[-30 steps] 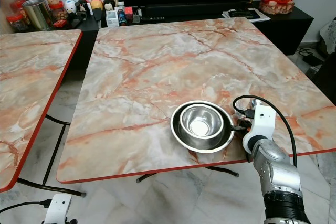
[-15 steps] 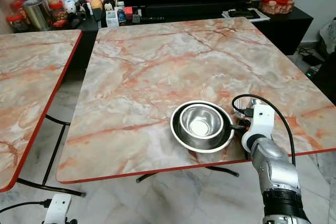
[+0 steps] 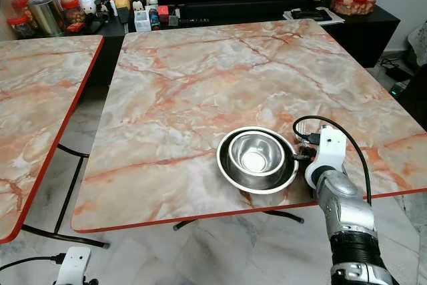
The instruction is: Setting the table
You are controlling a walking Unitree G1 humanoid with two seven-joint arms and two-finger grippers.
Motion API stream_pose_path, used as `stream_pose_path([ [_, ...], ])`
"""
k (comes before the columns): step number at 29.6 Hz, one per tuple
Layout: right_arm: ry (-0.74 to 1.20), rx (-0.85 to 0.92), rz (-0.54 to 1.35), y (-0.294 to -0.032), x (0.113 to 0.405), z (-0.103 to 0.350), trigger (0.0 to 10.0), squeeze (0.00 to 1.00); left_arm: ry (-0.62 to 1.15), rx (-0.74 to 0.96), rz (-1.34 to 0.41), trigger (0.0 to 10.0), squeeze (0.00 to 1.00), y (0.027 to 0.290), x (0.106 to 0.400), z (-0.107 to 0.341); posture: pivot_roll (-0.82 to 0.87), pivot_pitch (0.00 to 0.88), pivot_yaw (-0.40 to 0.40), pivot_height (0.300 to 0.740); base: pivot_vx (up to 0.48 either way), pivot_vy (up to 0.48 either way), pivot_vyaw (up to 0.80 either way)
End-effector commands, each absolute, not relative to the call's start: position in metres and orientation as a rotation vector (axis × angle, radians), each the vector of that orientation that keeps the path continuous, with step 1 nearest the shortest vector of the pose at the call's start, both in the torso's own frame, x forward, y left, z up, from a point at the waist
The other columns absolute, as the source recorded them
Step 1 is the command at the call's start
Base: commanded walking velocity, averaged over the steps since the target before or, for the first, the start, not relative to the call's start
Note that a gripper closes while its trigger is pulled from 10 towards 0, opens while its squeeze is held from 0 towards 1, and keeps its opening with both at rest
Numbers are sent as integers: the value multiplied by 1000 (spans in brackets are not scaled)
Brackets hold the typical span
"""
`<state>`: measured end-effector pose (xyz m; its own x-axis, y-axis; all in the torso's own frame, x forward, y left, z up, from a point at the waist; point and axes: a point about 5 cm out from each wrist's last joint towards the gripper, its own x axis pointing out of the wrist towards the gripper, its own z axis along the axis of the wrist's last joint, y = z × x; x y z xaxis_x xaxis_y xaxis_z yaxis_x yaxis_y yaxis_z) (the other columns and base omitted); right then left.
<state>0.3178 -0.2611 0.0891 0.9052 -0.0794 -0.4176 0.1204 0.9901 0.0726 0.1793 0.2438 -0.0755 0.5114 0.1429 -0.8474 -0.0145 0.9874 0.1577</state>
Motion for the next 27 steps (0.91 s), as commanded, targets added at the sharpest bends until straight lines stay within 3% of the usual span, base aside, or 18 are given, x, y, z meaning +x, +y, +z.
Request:
stream_pose_path([
  [1,418,89,-112,-265,320,91,10000,0,1054,165,93,10000,0,248,174,-77,22,50,25,740,0,0,0],
  [27,370,73,-124,-270,334,99,10000,0,1035,149,115,10000,0,248,175,-76,28,48,23,740,0,0,0],
])
